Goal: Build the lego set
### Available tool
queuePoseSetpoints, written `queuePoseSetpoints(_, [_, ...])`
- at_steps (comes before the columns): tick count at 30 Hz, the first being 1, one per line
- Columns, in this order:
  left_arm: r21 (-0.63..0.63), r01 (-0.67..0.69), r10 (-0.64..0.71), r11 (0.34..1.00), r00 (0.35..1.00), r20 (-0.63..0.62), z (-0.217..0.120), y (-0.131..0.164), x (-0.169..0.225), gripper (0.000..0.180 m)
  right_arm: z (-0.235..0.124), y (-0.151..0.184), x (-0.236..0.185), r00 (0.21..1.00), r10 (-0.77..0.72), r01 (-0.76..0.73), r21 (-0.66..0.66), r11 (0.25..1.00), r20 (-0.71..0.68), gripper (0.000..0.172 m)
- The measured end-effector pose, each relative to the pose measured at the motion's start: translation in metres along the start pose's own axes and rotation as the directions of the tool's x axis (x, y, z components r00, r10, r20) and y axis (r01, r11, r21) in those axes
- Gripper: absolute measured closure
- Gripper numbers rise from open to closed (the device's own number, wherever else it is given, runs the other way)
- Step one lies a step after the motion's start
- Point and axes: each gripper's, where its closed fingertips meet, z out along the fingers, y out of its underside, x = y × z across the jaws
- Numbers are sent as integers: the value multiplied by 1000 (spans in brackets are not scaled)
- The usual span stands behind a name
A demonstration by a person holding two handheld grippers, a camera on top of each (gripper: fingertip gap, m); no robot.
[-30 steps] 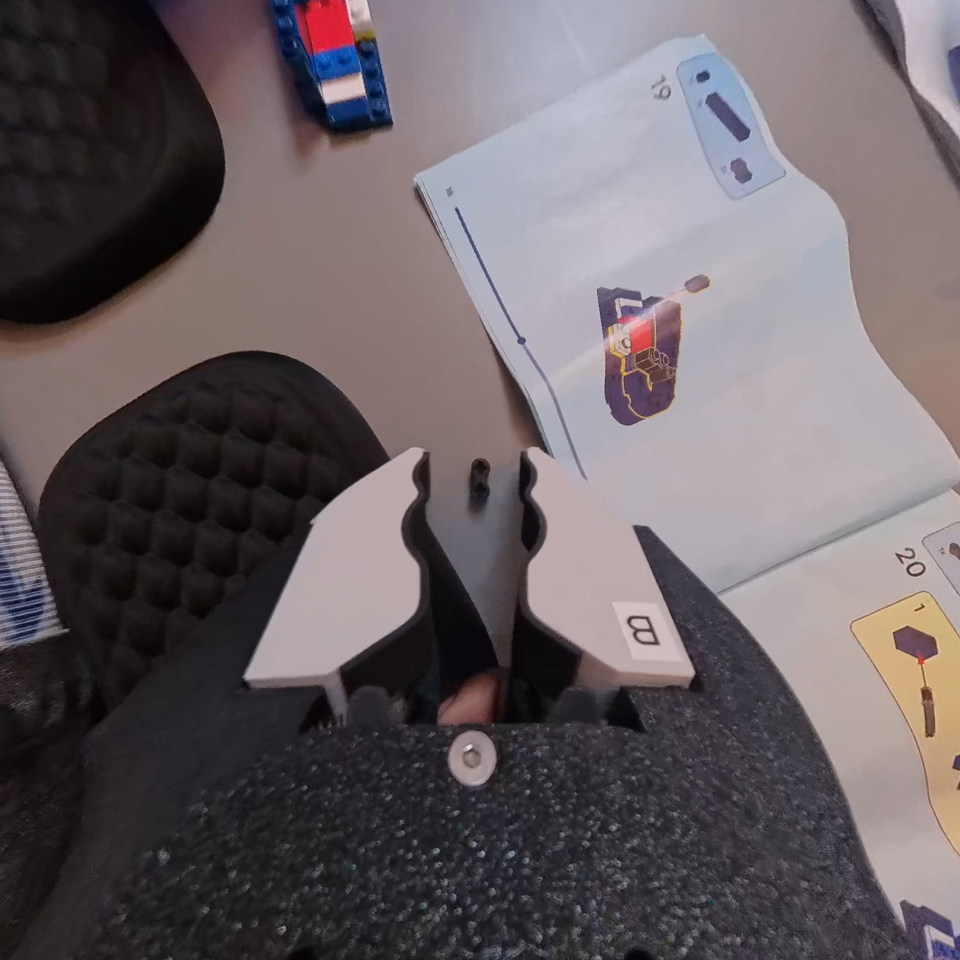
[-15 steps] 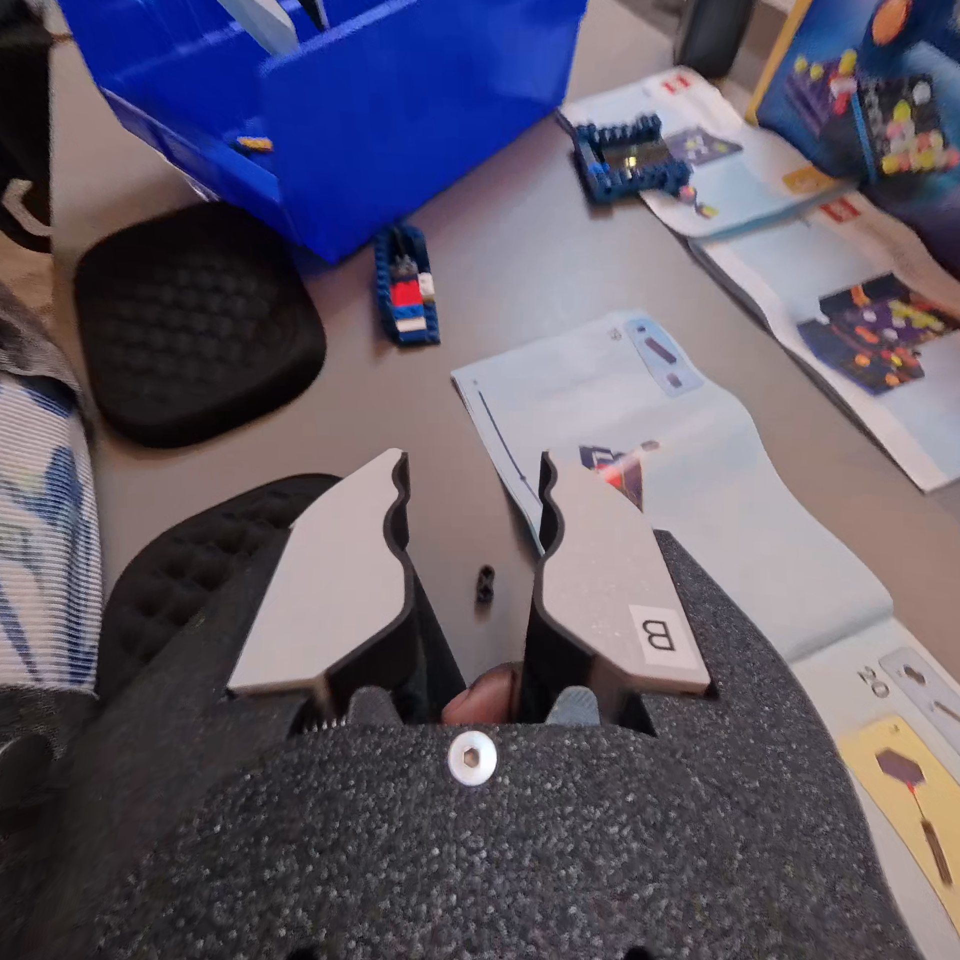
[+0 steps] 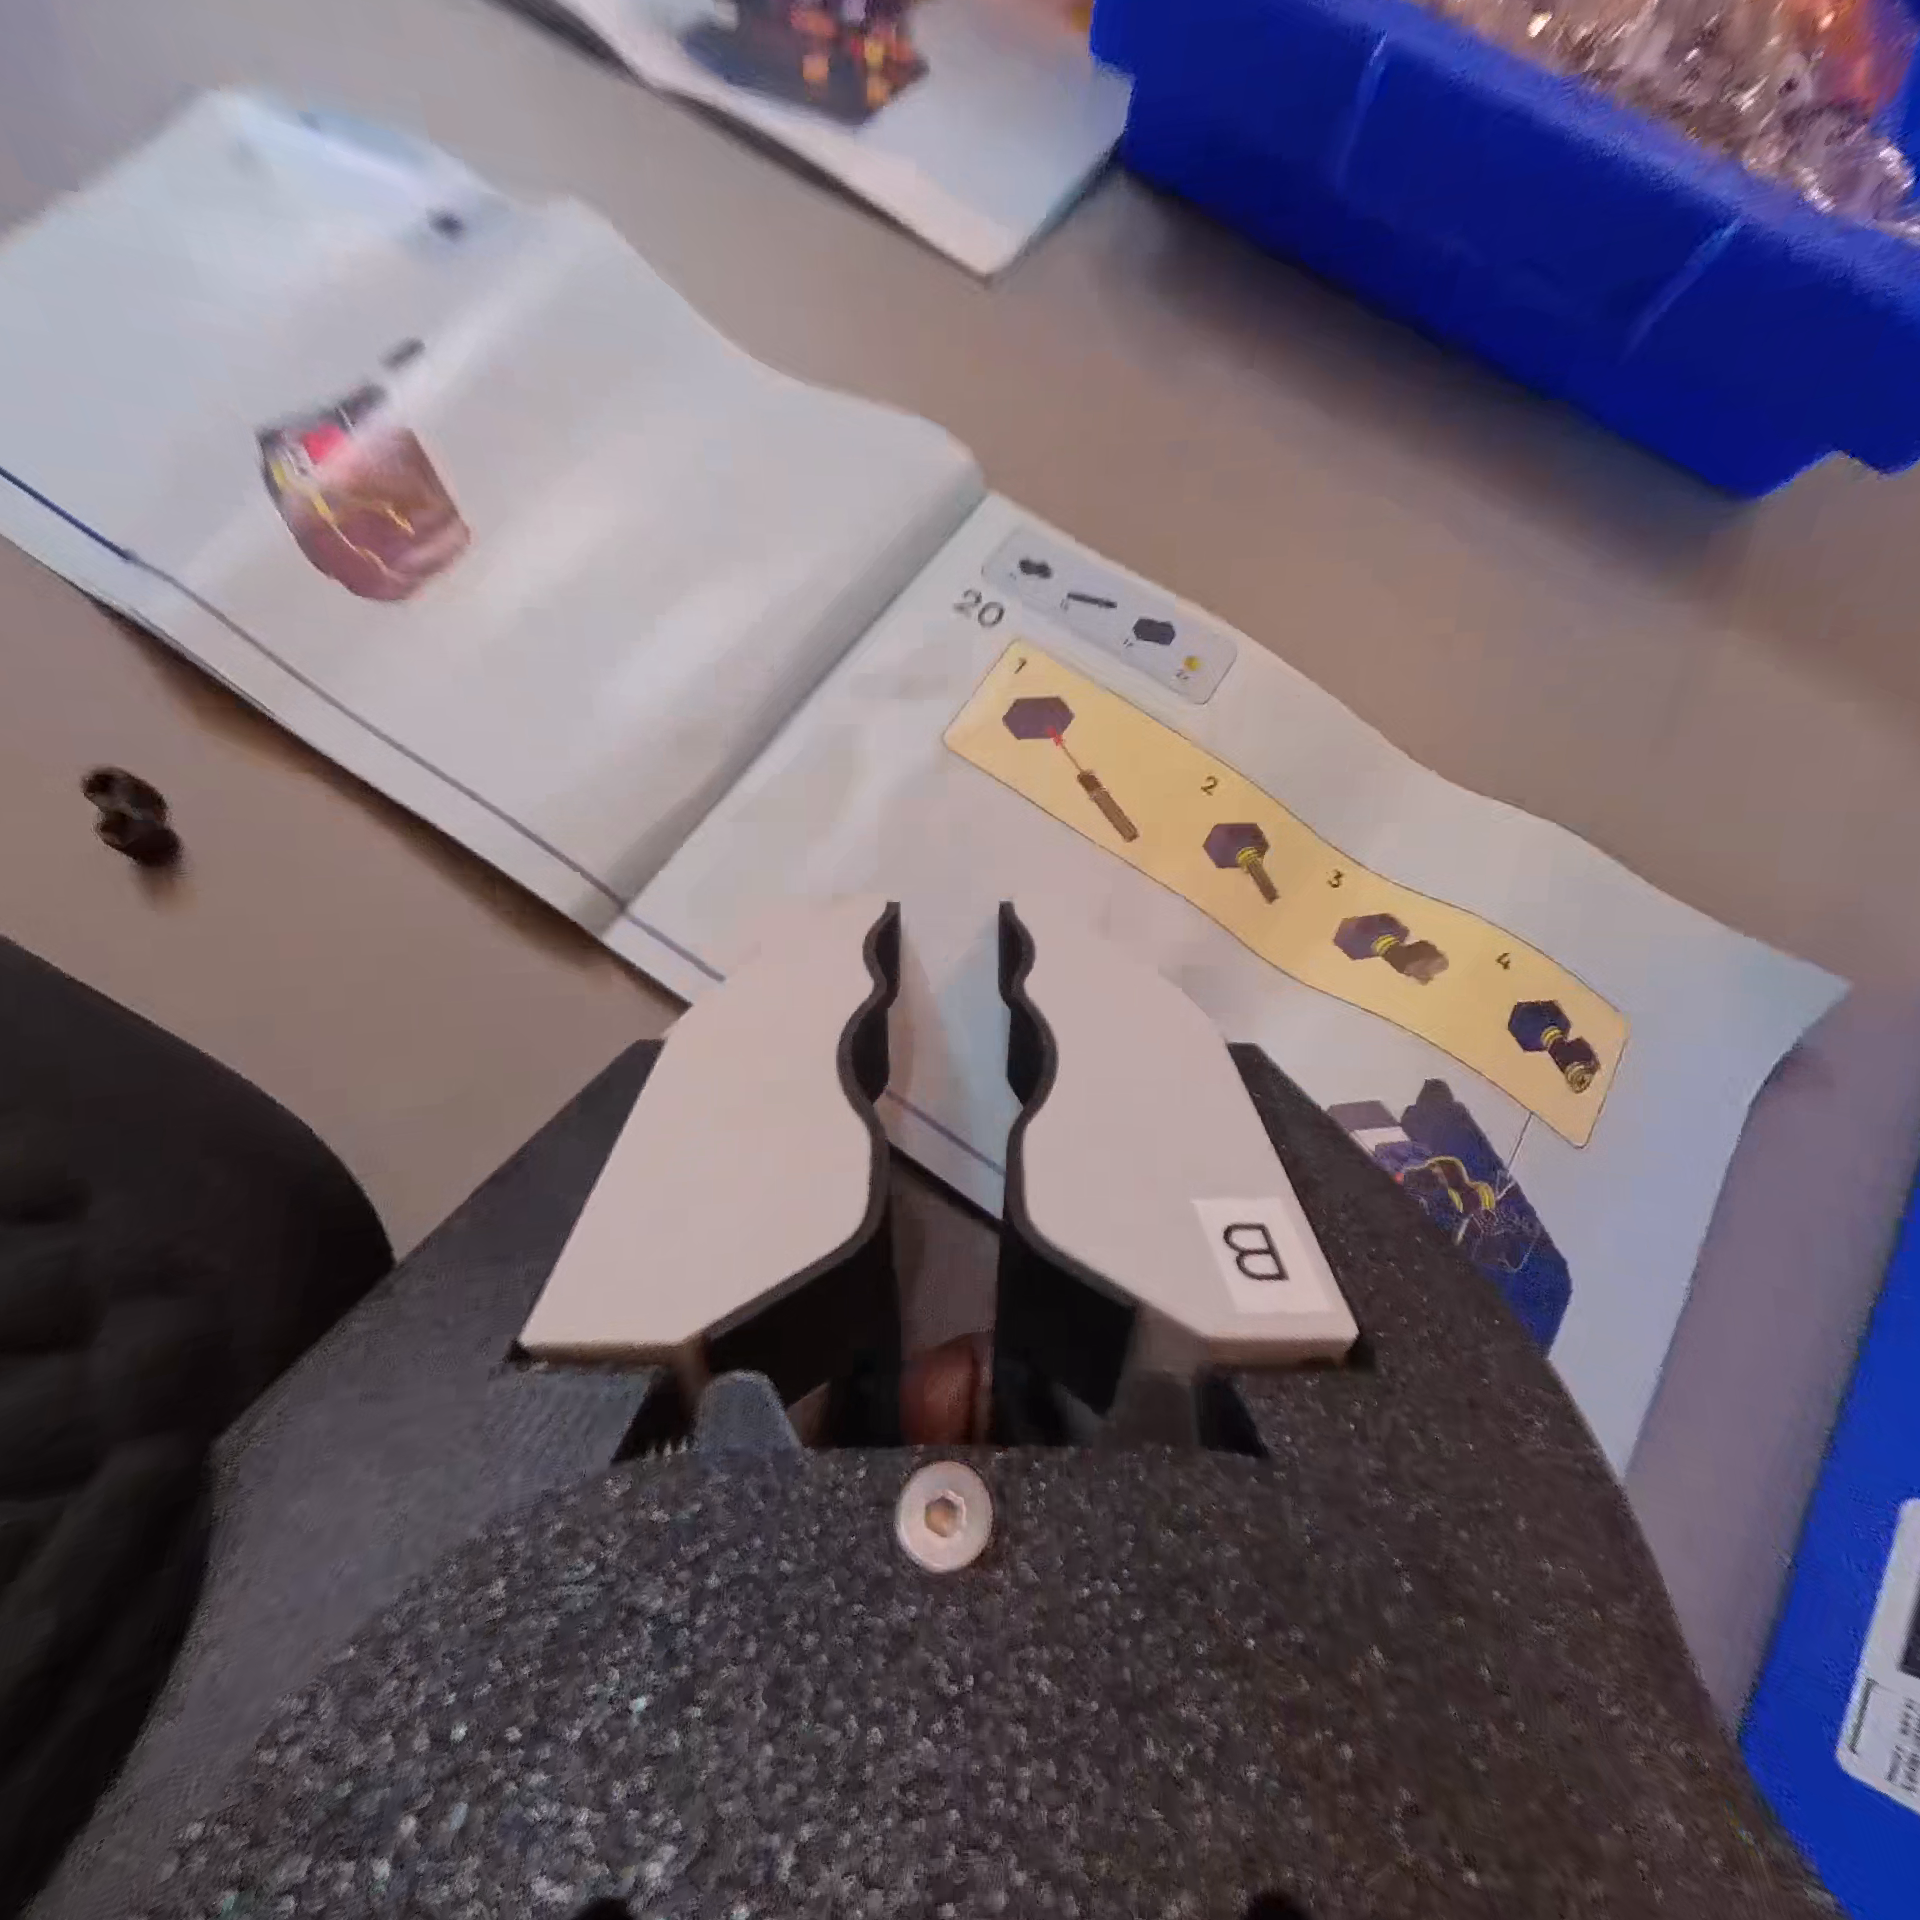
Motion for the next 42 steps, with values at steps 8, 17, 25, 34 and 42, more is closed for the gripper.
queuePoseSetpoints(8, [-27,22,-22,999,1000,8,6,-12,0,149,0,1,-4,1000,19,-18,-4,1000,15,161])
queuePoseSetpoints(17, [-16,26,-26,1000,1000,5,14,-25,3,148,0,1,-4,999,43,-42,-4,999,32,161])
queuePoseSetpoints(25, [-62,22,-26,998,998,-55,25,-23,10,147,0,1,-3,998,53,-53,-4,999,32,163])
queuePoseSetpoints(34, [-60,52,-56,997,996,-70,18,-15,6,149,-1,1,-5,990,107,-107,-1,994,95,160])
queuePoseSetpoints(42, [-69,24,-18,997,997,79,-30,27,-47,145,-2,1,-5,984,132,-132,-1,991,122,160])
